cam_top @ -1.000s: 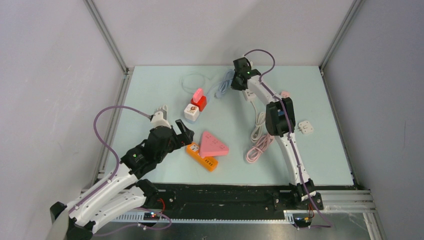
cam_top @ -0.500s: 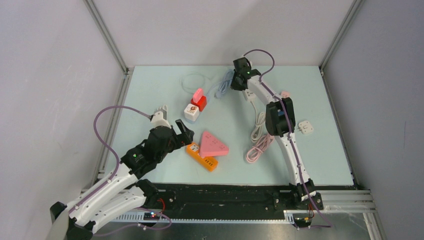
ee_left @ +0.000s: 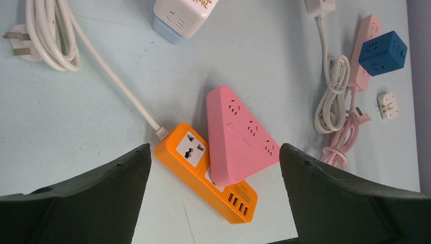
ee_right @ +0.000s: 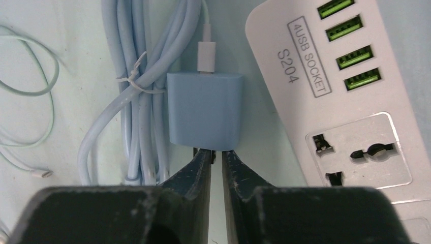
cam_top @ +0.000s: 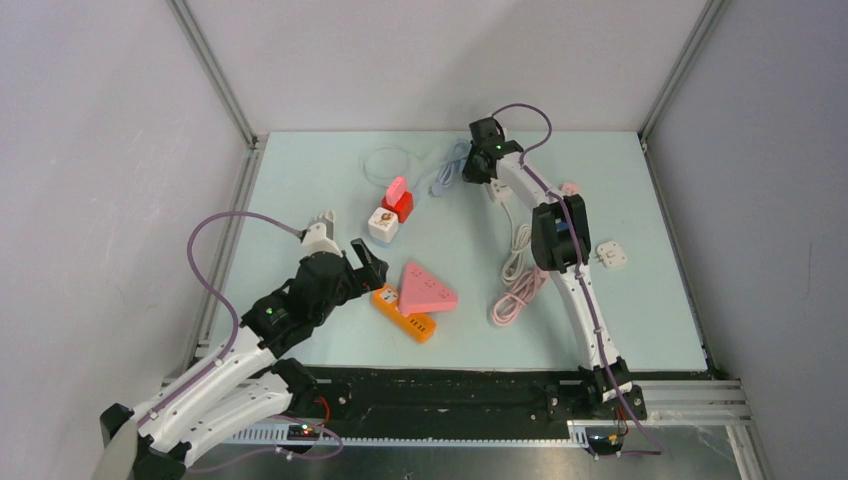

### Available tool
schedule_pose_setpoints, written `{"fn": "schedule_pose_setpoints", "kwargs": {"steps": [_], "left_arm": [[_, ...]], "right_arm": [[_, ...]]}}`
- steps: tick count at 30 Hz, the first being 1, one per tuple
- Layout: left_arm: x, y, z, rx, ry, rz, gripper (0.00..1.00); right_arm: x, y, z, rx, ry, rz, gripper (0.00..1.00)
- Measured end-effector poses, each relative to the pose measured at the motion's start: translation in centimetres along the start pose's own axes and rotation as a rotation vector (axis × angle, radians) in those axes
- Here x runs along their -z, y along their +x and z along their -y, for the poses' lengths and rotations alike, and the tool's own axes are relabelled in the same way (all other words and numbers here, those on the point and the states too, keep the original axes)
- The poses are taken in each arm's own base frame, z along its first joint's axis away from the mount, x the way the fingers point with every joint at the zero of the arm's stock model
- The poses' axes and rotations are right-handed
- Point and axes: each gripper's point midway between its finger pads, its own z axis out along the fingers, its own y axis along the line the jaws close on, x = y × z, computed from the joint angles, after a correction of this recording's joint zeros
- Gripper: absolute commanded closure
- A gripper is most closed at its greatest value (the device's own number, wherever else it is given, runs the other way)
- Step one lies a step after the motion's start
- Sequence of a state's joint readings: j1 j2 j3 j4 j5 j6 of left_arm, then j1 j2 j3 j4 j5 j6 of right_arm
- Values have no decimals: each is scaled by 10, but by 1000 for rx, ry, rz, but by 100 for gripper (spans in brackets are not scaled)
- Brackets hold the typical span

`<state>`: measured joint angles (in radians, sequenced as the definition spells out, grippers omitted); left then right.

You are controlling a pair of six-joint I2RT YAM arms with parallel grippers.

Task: Insert the plug
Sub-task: Pick up the plug from the center of the board.

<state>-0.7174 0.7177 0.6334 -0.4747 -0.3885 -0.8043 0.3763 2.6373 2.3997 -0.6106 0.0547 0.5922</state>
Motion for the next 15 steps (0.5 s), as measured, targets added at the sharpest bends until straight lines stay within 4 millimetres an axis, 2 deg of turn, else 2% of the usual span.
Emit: {"fn": "schedule_pose_setpoints", "kwargs": {"steps": [3,11,15], "left_arm": [[0,0,0,0,0,0,0],[0,0,0,0,1,0,0],[1,-1,1,2,5,4,0]], "right_arm": [[-1,-1,2,-15,-1,-2,100],[-2,-2,2,-14,-13,14,100],[15,13,10,6,-19,-15,100]]}}
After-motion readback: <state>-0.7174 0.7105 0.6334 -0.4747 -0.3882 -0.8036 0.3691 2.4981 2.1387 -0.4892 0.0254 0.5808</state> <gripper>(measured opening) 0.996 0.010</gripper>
